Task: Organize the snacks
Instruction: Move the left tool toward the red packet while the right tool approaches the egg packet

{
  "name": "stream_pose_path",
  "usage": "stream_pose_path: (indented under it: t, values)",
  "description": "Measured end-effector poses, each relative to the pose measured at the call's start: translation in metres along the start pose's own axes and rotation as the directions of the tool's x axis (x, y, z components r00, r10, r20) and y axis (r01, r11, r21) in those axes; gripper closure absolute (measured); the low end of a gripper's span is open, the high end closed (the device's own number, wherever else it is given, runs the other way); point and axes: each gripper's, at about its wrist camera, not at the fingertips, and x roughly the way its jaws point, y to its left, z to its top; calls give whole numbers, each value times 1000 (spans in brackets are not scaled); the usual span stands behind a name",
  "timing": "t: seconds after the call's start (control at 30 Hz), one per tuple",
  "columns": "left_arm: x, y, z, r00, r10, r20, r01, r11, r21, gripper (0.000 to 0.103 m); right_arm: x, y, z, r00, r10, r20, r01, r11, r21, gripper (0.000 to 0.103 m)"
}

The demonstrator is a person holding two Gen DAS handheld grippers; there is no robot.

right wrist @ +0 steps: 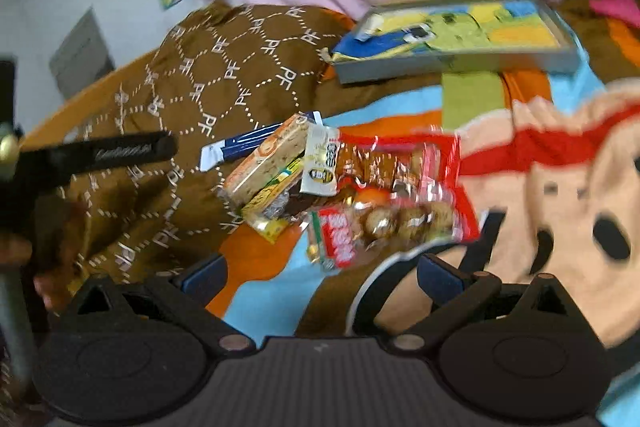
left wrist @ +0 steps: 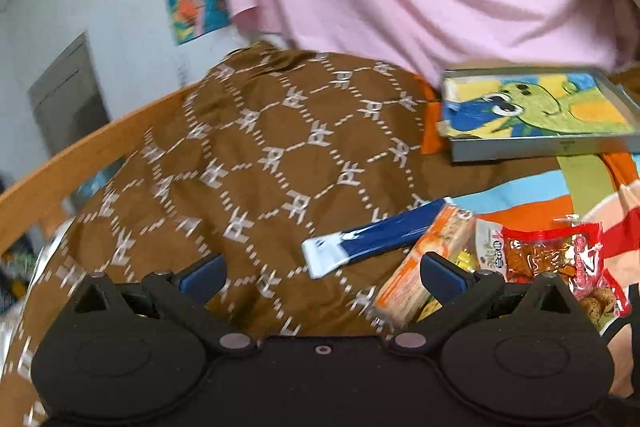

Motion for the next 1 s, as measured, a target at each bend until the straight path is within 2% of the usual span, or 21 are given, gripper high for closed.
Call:
stream_pose_path:
  t: [0.1,0.27,0.4,0.53,0.67,0.83,0.9,1.0]
  values:
    - [12,-7,5,999,-44,12,43,998,36,1,14,-4,8,997,-69,28,72,992,-106,0]
    - [34,-18,9,990,-140,-22,141,987,78,1,31,-22,15,992,-117,55,124,982,-145,0]
    - [44,-24,4,968,-237,-80,246,961,125,1,41,-32,14,987,-162,8,161,977,-138,0]
    - [54,-35,-1,949,-295,-109,312,931,191,1,51,-41,13,983,-184,-24,180,975,-129,0]
    - [65,-46,5,931,-348,-112,365,901,232,1,61,-49,10,989,-134,-69,128,988,-89,0]
    - [76,-70,20,914,-394,-96,403,853,332,1,71,-52,5,989,-70,-127,66,997,-34,0]
    - [79,-82,24,910,-403,-100,411,838,358,1,72,-54,5,988,-20,-155,21,1000,5,0]
    - [83,-99,27,893,-438,-102,438,793,424,1,68,-60,5,981,80,-175,-67,995,79,0]
